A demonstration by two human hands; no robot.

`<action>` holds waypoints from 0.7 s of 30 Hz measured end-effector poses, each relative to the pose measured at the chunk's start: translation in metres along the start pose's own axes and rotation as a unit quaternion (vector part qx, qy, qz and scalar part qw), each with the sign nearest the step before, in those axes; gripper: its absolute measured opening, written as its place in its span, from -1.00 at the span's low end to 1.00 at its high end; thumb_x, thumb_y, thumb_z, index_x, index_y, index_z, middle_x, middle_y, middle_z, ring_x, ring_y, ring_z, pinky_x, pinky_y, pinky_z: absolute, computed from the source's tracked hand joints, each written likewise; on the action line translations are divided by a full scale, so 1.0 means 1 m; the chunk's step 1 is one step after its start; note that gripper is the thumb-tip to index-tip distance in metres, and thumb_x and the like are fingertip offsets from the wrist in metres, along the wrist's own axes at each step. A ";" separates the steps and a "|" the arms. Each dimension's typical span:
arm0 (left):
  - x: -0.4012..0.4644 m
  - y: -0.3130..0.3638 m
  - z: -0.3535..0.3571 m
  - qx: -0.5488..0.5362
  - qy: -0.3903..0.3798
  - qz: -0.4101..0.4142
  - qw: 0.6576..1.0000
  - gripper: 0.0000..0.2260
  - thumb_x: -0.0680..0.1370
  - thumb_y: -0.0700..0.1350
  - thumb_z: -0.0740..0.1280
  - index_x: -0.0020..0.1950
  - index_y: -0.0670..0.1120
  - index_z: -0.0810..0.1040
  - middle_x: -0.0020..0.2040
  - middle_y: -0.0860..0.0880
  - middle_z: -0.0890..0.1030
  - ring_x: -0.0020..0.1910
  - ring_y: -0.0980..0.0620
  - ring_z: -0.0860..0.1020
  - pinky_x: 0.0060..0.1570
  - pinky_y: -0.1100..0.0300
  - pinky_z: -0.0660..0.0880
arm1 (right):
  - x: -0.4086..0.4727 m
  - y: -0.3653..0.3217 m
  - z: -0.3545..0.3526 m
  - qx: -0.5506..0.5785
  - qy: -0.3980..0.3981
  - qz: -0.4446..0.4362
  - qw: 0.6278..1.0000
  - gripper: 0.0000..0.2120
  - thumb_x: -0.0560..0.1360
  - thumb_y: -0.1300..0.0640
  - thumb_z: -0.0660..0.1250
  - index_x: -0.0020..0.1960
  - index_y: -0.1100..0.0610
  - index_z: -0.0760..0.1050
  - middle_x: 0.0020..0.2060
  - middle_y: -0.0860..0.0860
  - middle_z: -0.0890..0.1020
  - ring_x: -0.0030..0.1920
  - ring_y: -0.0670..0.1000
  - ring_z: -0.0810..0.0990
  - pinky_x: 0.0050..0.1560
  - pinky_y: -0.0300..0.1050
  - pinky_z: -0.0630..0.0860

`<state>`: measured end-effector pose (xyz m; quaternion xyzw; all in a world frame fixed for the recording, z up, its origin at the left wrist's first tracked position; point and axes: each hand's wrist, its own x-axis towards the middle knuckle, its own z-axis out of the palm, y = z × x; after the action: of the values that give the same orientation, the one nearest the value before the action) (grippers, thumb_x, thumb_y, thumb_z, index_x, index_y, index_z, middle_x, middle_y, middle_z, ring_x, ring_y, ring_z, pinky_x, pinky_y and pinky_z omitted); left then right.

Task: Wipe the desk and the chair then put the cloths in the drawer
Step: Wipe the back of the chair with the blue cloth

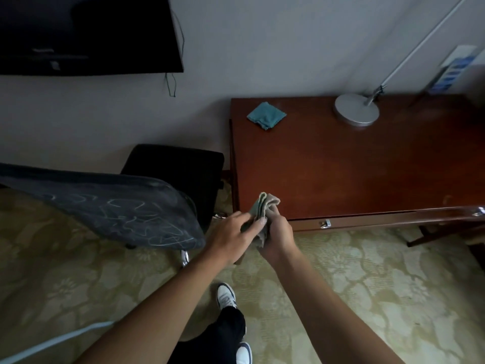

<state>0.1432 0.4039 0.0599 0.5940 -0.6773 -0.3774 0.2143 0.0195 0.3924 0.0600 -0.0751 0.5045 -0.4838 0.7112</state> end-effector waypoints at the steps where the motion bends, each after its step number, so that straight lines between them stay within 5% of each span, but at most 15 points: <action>1: 0.007 0.001 -0.001 -0.001 -0.013 0.008 1.000 -0.54 0.46 0.38 0.11 -0.12 0.05 0.56 -0.18 0.09 0.52 -0.17 0.20 0.51 -0.15 0.13 0.42 | 0.009 -0.003 -0.001 0.014 -0.005 0.001 1.000 -0.78 0.67 0.18 0.09 0.16 0.06 0.50 -0.38 0.01 0.53 -0.40 -0.05 0.51 -0.45 -0.15 0.45; 5: 0.051 0.002 -0.008 0.052 -0.032 0.050 0.997 -0.69 0.42 0.25 0.24 -0.18 0.01 0.48 -0.20 0.06 0.51 -0.20 0.05 0.52 -0.18 0.04 0.46 | 0.045 -0.024 0.002 0.017 -0.022 0.000 1.000 -0.72 0.66 0.21 0.07 0.15 0.04 0.54 -0.26 0.07 0.58 -0.26 0.03 0.53 -0.22 -0.05 0.43; 9: 0.111 0.001 -0.017 0.030 -0.043 0.008 0.999 -0.84 0.46 0.01 0.40 -0.21 -0.04 0.52 -0.30 0.04 0.59 -0.28 0.01 0.57 -0.23 -0.04 0.53 | 0.081 -0.054 0.002 -0.039 -0.046 -0.003 0.998 -0.69 0.65 0.28 0.06 0.26 0.15 0.51 0.01 0.18 0.62 -0.03 0.10 0.61 -0.04 -0.04 0.54; 13: 0.163 0.010 -0.029 0.043 -0.123 0.017 0.991 -0.80 0.46 -0.05 0.49 -0.25 -0.09 0.53 -0.30 -0.02 0.60 -0.27 -0.04 0.59 -0.28 0.00 0.48 | 0.120 -0.087 -0.001 -0.226 0.029 -0.036 0.973 -0.44 0.54 0.44 0.14 0.50 0.13 0.31 0.36 0.15 0.48 0.12 0.08 0.56 0.06 -0.07 0.56; 17: 0.190 0.016 -0.031 0.095 -0.228 0.033 0.968 -0.74 0.41 0.00 0.52 -0.34 -0.03 0.48 -0.32 0.03 0.56 -0.26 0.00 0.57 -0.33 0.11 0.39 | 0.141 -0.121 -0.005 -0.356 0.011 -0.036 0.934 -0.29 0.41 0.60 0.13 0.49 0.18 0.31 0.30 0.21 0.52 -0.11 -0.02 0.53 -0.26 -0.31 0.45; 21: 0.220 0.025 -0.040 -0.057 -0.304 -0.050 0.950 -0.72 0.30 -0.02 0.50 -0.06 -0.12 0.67 -0.09 -0.11 0.70 -0.06 -0.09 0.66 -0.02 -0.02 0.56 | 0.160 -0.147 -0.015 -0.380 -0.039 0.001 0.924 -0.41 0.39 0.47 0.23 0.32 0.04 0.55 0.16 0.05 0.66 0.15 0.03 0.61 0.18 -0.07 0.54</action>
<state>0.1118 0.1814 0.0689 0.4709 -0.6568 -0.5888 0.0125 -0.0787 0.1999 0.0372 -0.3579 0.6227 -0.2513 0.6489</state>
